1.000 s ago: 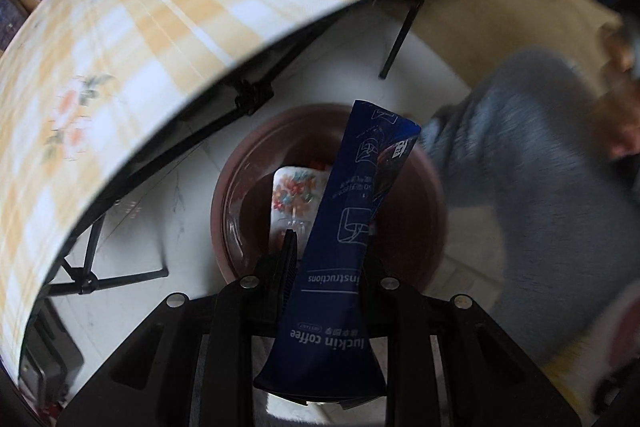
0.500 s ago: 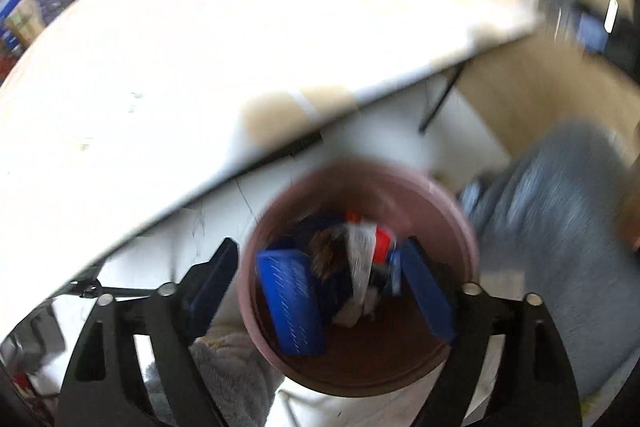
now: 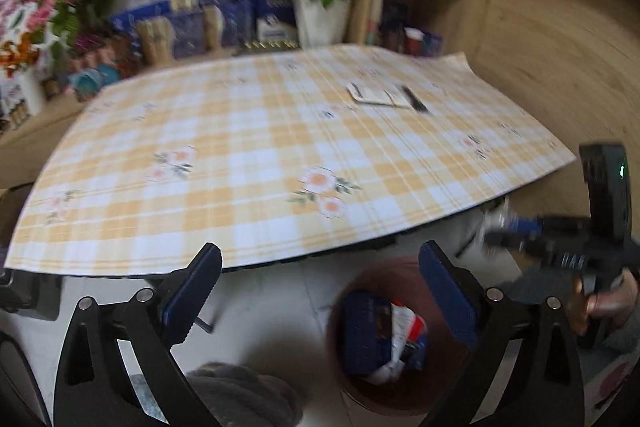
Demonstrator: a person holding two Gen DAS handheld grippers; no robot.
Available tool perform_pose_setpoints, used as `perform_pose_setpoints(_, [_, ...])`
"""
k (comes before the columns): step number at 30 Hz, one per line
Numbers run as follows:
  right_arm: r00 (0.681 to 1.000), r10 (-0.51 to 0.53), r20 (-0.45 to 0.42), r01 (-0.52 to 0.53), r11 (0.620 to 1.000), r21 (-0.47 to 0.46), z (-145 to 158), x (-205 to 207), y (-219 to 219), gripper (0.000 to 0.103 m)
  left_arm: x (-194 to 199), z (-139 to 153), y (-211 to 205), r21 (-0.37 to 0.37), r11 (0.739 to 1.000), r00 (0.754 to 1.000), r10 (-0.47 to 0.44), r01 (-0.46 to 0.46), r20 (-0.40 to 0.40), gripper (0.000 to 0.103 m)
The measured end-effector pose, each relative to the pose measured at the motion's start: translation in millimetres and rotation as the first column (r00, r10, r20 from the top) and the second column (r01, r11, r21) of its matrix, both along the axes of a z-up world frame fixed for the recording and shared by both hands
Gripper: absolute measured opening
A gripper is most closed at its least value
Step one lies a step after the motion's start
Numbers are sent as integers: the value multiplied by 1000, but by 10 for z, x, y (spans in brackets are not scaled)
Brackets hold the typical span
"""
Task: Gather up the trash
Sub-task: 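Open the right gripper over the bin to drop the clear plastic bag, then move both grippers back over the table toward the white packet and spoon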
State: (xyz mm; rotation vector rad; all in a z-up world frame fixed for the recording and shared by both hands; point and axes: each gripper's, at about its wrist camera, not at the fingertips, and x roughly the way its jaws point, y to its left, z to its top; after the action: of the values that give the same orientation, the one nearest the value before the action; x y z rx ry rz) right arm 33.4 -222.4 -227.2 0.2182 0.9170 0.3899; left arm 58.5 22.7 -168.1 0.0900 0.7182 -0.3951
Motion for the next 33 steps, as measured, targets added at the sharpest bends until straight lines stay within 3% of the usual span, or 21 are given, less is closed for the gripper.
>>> perform_pose_setpoints(3, [997, 61, -36, -64, 996, -62, -143, 7, 212, 34, -114, -123, 29, 29, 999, 998, 33, -34, 49, 97])
perform_pose_setpoints(7, [989, 92, -112, -108, 984, -143, -369, 37, 354, 34, -89, -197, -4, 47, 998, 999, 30, -32, 44, 97])
perform_pose_setpoints(13, [977, 38, -210, -78, 980, -185, -636, 133, 312, 35, -31, -222, 120, -11, 997, 997, 74, -74, 27, 97])
perform_pose_setpoints(19, [972, 6, -233, -57, 975, -214, -674, 145, 270, 39, -22, -237, 149, -20, 996, 996, 83, -82, 17, 97])
perform_pose_setpoints(21, [973, 0, -231, -52, 975, -217, -668, 145, 239, 48, -20, -240, 154, -22, 996, 996, 84, -83, 13, 97])
perform_pose_setpoints(24, [976, -12, -216, -38, 974, -222, -648, 147, 221, 78, -8, -244, 178, -32, 995, 996, 94, -93, 5, 97])
perform_pose_setpoints(27, [979, -26, -201, -20, 974, -226, -617, 151, 193, 95, 4, -249, 220, -49, 993, 994, 108, -108, -5, 97])
perform_pose_setpoints(33, [985, -43, -166, 7, 977, -211, -526, 141, 127, 97, 22, -251, 307, -85, 987, 990, 138, -139, -21, 97])
